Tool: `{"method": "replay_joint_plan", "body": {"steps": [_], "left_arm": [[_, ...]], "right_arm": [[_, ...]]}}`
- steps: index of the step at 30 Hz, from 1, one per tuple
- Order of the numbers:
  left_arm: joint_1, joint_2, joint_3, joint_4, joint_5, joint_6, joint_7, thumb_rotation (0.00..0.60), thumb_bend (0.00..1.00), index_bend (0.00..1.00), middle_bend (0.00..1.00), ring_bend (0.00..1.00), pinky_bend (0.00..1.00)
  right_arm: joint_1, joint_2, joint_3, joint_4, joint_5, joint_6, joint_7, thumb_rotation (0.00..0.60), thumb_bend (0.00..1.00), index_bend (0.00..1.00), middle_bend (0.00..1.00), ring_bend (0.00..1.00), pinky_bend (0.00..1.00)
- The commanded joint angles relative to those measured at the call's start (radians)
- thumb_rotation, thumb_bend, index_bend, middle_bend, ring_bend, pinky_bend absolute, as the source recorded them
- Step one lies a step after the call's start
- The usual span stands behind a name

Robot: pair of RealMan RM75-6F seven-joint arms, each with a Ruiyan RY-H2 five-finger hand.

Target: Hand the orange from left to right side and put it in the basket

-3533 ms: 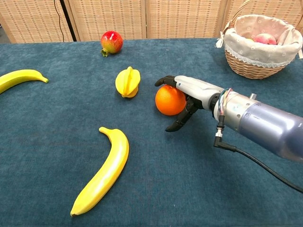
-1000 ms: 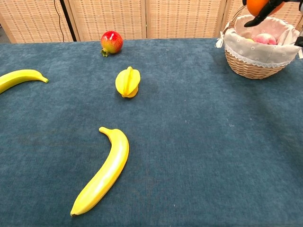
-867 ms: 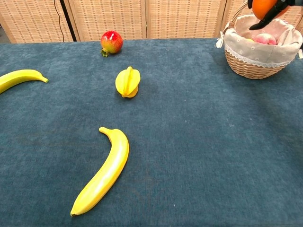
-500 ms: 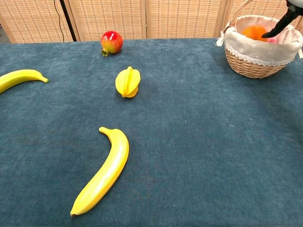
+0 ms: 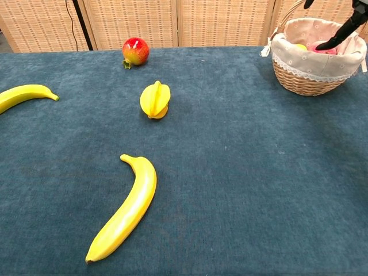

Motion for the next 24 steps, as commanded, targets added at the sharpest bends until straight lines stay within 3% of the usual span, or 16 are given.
{"method": "replay_joint_plan", "body": {"steps": [1,6,11,17,24], "left_arm": [[0.002,0.002,-0.001,-0.001,0.001,0.003,-0.001,0.6,0.11,0.16,0.04,0.02,0.09],[0.01,0.016,0.001,-0.004,0.007,0.012,-0.01,0.6,0.11,0.16,0.04,0.02,0.09],[0.019,0.024,0.004,0.0,0.021,0.028,-0.018,0.6,0.11,0.16,0.04,0.01,0.09],[0.028,0.029,0.005,-0.001,0.029,0.042,-0.018,0.6,0.11,0.16,0.04,0.02,0.09],[0.035,0.027,0.01,-0.004,0.037,0.05,-0.007,0.6,0.11,0.16,0.04,0.02,0.09]], "right_arm": [[-0.089,0.143,-0.01,-0.328,0.07,0.043,-0.118,0.6,0.0,0.31,0.23,0.2,0.2],[-0.17,0.251,-0.064,-0.571,0.078,0.075,-0.134,0.6,0.0,0.34,0.24,0.2,0.2],[-0.222,0.3,-0.115,-0.653,0.058,0.096,-0.131,0.6,0.0,0.34,0.24,0.2,0.21],[-0.302,0.29,-0.18,-0.65,-0.011,0.178,-0.096,0.6,0.0,0.35,0.24,0.2,0.21],[-0.406,0.231,-0.233,-0.519,-0.094,0.314,-0.043,0.6,0.0,0.36,0.24,0.2,0.2]]}}
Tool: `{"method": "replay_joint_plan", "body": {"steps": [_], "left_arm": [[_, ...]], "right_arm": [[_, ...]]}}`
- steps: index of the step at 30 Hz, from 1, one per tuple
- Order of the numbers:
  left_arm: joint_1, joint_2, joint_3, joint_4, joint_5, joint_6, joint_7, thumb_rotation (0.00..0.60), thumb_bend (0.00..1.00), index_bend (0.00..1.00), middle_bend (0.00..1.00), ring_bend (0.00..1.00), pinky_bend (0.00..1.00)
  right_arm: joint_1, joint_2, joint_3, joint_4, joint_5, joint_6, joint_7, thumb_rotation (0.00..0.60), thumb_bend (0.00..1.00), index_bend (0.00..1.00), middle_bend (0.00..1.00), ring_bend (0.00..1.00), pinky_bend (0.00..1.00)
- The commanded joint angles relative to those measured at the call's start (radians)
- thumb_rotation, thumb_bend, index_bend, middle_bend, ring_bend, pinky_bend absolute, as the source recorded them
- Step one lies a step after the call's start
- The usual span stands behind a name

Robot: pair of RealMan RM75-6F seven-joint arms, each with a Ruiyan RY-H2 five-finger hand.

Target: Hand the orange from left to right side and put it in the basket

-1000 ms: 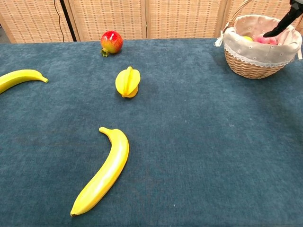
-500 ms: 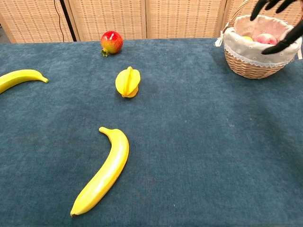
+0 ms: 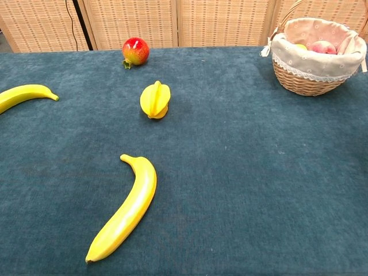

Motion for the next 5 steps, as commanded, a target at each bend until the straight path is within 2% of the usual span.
{"method": "replay_joint_plan", "body": {"steps": [1,5], "left_arm": [[0.001,-0.002,0.001,0.0,0.0,0.001,0.006,0.6,0.11,0.16,0.04,0.02,0.09],[0.006,-0.006,0.006,-0.004,0.006,0.007,0.019,0.6,0.11,0.16,0.04,0.02,0.09]], "right_arm": [[-0.052,-0.043,-0.022,0.09,-0.042,0.06,0.05,0.6,0.0,0.37,0.24,0.2,0.2],[-0.058,-0.072,-0.004,0.148,-0.047,0.068,0.082,0.6,0.0,0.37,0.24,0.2,0.2]]}}
